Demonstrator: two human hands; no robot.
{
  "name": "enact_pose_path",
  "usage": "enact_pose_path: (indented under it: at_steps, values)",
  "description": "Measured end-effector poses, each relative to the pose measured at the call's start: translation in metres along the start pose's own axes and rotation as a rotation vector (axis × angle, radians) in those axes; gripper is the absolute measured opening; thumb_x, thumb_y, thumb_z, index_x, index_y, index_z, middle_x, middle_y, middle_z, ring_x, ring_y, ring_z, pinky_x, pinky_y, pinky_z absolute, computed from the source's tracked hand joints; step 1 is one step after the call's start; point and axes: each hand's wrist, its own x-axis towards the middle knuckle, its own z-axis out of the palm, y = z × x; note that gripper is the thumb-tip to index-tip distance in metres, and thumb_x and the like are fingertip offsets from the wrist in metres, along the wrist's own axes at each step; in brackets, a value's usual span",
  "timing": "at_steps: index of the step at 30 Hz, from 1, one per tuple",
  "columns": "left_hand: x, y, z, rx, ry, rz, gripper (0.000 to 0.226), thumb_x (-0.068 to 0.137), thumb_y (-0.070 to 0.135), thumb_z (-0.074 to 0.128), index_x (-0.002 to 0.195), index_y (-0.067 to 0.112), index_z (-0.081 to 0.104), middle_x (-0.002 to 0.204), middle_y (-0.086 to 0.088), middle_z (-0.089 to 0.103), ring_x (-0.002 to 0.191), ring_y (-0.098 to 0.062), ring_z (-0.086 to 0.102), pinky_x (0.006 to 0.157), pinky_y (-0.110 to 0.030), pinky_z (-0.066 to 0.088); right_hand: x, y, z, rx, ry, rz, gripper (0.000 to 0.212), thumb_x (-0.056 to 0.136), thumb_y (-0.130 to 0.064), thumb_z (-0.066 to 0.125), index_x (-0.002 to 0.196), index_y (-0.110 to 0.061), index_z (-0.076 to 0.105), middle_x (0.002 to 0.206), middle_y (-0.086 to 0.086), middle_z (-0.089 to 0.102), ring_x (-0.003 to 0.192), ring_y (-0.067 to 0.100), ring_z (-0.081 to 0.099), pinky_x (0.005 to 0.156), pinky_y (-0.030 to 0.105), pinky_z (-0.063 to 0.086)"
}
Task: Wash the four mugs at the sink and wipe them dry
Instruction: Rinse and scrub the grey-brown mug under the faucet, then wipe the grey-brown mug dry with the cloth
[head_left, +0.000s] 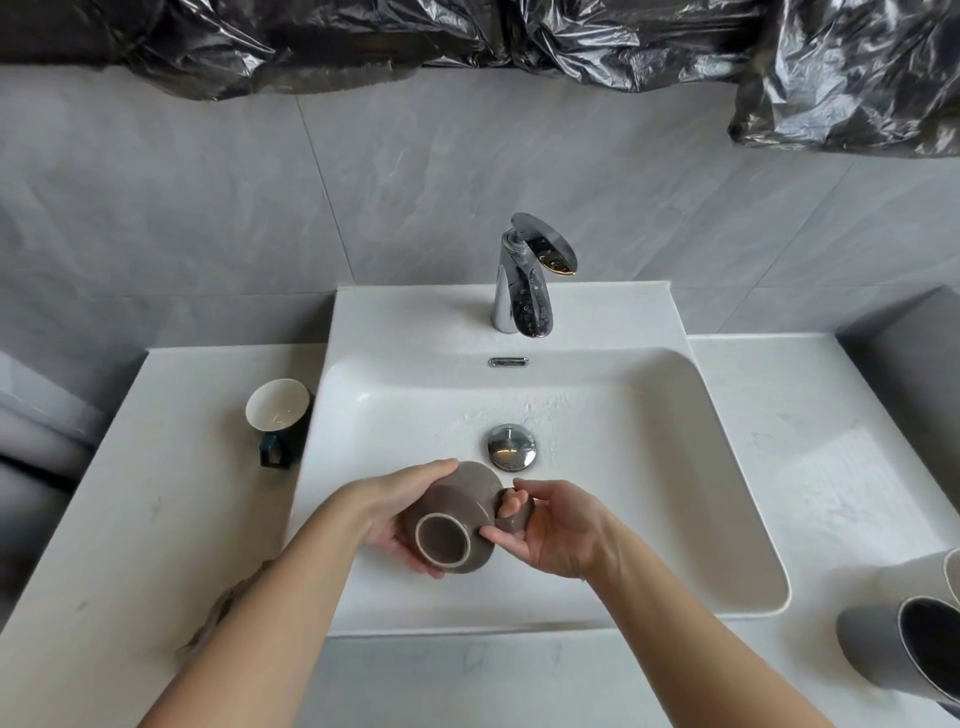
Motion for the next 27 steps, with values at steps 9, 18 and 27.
enact_pose_path:
  at_steps: [9,18,27]
  values:
    - [-0.016,-0.021,0.006,0.051,0.122,0.722,0.051,0.075,0.056,0.063,0.121,0.034,0.057,0.121,0.010,0.065,0.116,-0.007,0.059,0.100,-0.030,0.047,-0.015,0.011,0.005,-0.692,0.055,-0.441,0.015,0.088,-0.026,0.070,0.092,-0.012,0.069,0.056,-0.003,0.033,0.052,0.012,0.037,0.075,0.038,0.057]
    - [-0.059,-0.128,-0.031,0.068,1.286,0.893,0.016,0.089,0.005,0.060,0.099,0.017,0.067,0.099,0.002,0.064,0.093,-0.018,0.058,0.079,-0.030,0.045,-0.020,0.043,-0.003,-1.068,0.192,-0.951,0.062,0.078,-0.003,0.081,0.043,-0.027,0.035,0.051,-0.013,0.028,0.055,0.017,0.044,0.066,0.040,0.049]
    - [0.011,-0.214,-0.069,0.466,1.064,0.275,0.053,0.075,0.030,0.076,0.126,0.025,0.062,0.126,-0.010,0.052,0.113,-0.036,0.050,0.086,-0.046,0.050,-0.014,0.062,0.003,-1.137,0.215,-0.939,0.062,0.075,-0.009,0.085,0.046,-0.027,0.033,0.052,-0.006,0.037,0.062,0.020,0.042,0.066,0.040,0.047]
